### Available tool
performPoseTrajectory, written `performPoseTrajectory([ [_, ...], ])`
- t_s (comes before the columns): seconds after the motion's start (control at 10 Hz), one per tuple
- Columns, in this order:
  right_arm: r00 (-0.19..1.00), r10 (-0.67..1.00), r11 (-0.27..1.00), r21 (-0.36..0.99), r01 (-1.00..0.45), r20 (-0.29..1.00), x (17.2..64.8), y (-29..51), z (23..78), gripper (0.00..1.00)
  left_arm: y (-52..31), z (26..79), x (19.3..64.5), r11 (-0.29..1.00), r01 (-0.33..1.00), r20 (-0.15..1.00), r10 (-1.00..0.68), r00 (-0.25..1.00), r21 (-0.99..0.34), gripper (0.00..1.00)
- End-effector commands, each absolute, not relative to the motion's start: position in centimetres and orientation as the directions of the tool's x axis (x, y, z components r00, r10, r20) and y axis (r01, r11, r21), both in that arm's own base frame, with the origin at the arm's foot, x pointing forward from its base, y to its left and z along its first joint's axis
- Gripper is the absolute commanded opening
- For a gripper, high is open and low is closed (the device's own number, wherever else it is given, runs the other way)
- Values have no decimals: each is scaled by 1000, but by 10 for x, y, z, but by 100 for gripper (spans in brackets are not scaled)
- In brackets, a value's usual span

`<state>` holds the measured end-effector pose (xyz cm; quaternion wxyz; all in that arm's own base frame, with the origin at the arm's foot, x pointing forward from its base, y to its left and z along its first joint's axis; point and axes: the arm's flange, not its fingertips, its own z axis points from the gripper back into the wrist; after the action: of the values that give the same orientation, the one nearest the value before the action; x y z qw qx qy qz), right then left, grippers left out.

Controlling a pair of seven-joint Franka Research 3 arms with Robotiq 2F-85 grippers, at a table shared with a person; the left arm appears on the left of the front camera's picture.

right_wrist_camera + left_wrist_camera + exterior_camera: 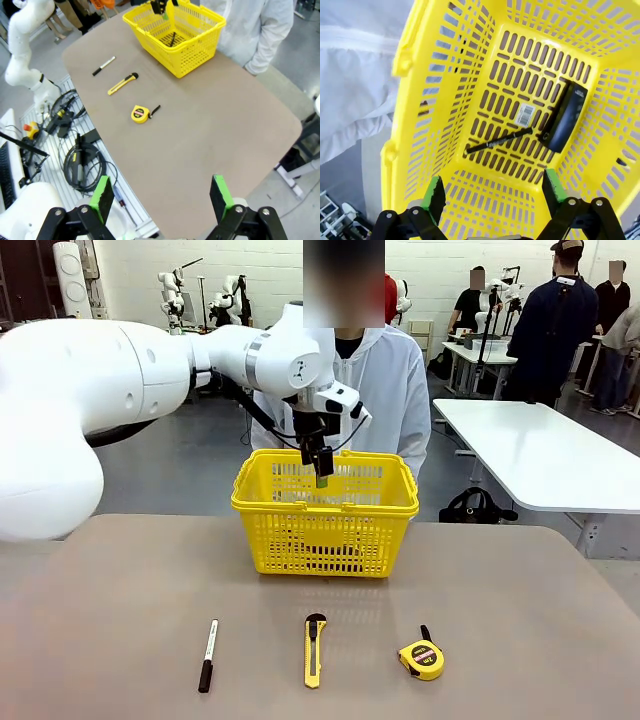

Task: Place the items the person wants into the basket.
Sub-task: Pick up the item the person points to and place it in the Market Basket.

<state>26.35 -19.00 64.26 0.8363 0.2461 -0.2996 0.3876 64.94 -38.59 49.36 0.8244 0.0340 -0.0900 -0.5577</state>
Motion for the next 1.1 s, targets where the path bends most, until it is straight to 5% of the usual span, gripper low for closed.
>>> performPoseTrajectory([
  [0.0,499,490,563,178,-807,715,264,-190,643,100,-324,526,585,420,885,121,-907,403,199,100],
  [0.3,499,490,563,178,-807,715,264,-190,643,100,-219,595,466,535,789,230,-844,484,302,100],
  [0.5,499,490,563,178,-807,715,264,-190,643,100,-144,594,384,621,716,276,-784,557,320,100],
  [1.0,499,490,563,178,-807,715,264,-190,643,100,-22,581,279,663,724,403,-725,559,189,100],
])
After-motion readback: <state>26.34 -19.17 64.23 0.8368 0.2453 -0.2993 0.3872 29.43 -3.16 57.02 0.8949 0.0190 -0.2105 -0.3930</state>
